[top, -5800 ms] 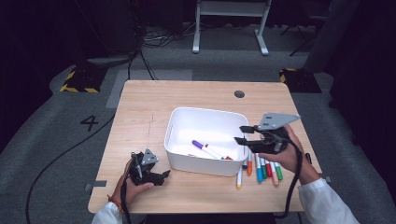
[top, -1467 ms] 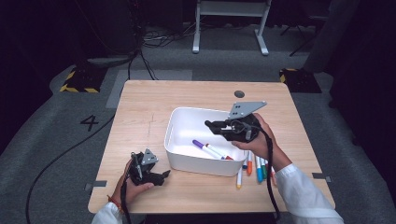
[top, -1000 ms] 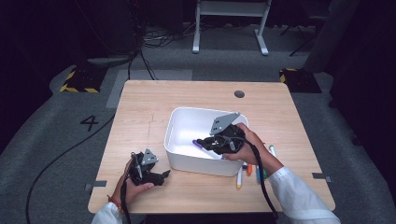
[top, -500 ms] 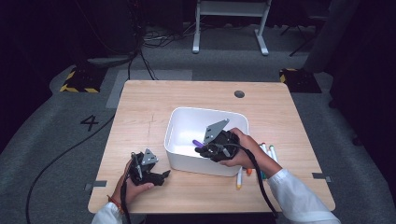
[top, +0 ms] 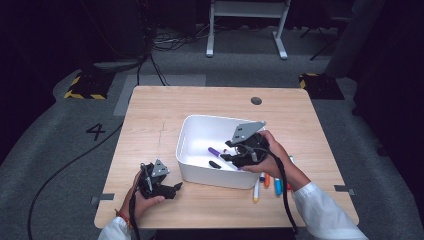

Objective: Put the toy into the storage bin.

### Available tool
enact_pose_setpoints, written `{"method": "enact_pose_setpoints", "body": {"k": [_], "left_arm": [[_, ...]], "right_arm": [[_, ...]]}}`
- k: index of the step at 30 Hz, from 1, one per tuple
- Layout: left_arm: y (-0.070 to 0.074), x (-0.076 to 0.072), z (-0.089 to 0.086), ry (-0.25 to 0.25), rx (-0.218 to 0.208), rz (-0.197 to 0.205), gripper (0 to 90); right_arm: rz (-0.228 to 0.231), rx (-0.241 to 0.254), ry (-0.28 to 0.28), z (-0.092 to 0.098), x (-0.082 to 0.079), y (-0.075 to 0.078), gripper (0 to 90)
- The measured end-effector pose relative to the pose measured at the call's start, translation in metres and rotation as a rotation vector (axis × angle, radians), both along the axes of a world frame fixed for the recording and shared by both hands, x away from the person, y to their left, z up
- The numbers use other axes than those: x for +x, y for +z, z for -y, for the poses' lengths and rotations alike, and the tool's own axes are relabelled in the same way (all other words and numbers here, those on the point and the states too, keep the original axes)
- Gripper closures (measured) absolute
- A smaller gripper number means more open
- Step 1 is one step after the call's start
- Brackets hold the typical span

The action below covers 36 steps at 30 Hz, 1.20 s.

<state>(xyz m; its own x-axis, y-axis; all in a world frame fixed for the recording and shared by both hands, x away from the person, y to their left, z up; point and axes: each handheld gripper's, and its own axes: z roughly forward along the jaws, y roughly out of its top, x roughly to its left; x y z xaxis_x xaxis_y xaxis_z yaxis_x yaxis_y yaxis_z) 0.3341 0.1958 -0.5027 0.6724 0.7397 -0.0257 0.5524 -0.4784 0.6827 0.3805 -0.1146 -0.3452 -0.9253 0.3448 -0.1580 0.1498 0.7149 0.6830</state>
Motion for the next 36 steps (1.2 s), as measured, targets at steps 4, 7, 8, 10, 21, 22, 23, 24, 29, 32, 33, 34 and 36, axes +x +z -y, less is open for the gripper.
{"method": "enact_pose_setpoints", "body": {"k": [4, 7, 8, 10, 21, 22, 23, 24, 29, 32, 33, 34, 36], "left_arm": [[0.0, 0.0, 0.0, 0.0, 0.0, 0.0, 15.3], [0.0, 0.0, 0.0, 0.001, 0.001, 0.001, 15.3], [0.0, 0.0, 0.0, 0.001, 0.001, 0.001, 15.3], [0.0, 0.0, 0.0, 0.001, -0.001, -0.001, 15.3], [0.0, 0.0, 0.0, 0.002, -0.001, -0.002, 15.3], [0.0, 0.0, 0.0, 0.001, -0.001, -0.001, 15.3], [0.0, 0.0, 0.0, 0.003, -0.001, -0.001, 15.3], [0.0, 0.0, 0.0, 0.003, 0.0, 0.0, 15.3], [0.0, 0.0, 0.0, 0.002, 0.001, 0.001, 15.3], [0.0, 0.0, 0.0, 0.004, 0.002, 0.0, 15.3], [0.0, 0.0, 0.0, 0.006, 0.001, -0.001, 15.3], [0.0, 0.0, 0.0, 0.007, 0.001, -0.003, 15.2], [0.0, 0.0, 0.0, 0.004, 0.0, 0.001, 15.2]], "right_arm": [[0.039, 0.052, -0.047, 0.022, -0.002, 0.008, 50.8], [0.071, 0.11, -0.106, 0.053, -0.008, 0.017, 50.0], [0.079, 0.115, -0.112, 0.06, -0.009, 0.018, 50.1], [0.094, 0.134, -0.142, 0.074, -0.012, 0.019, 50.0], [0.102, 0.177, -0.278, 0.148, -0.034, -0.006, 48.8], [0.103, 0.16, -0.318, 0.163, -0.039, -0.017, 48.4], [0.098, 0.169, -0.327, 0.167, -0.04, -0.02, 48.4], [0.085, 0.177, -0.332, 0.173, -0.041, -0.025, 48.2], [0.048, 0.16, -0.404, 0.196, -0.045, -0.051, 47.5], [0.03, 0.129, -0.45, 0.208, -0.044, -0.067, 47.5], [0.018, 0.123, -0.465, 0.213, -0.043, -0.075, 47.6], [0.004, 0.125, -0.483, 0.216, -0.043, -0.08, 47.7], [0.005, 0.097, -0.52, 0.219, -0.042, -0.091, 47.9]]}}
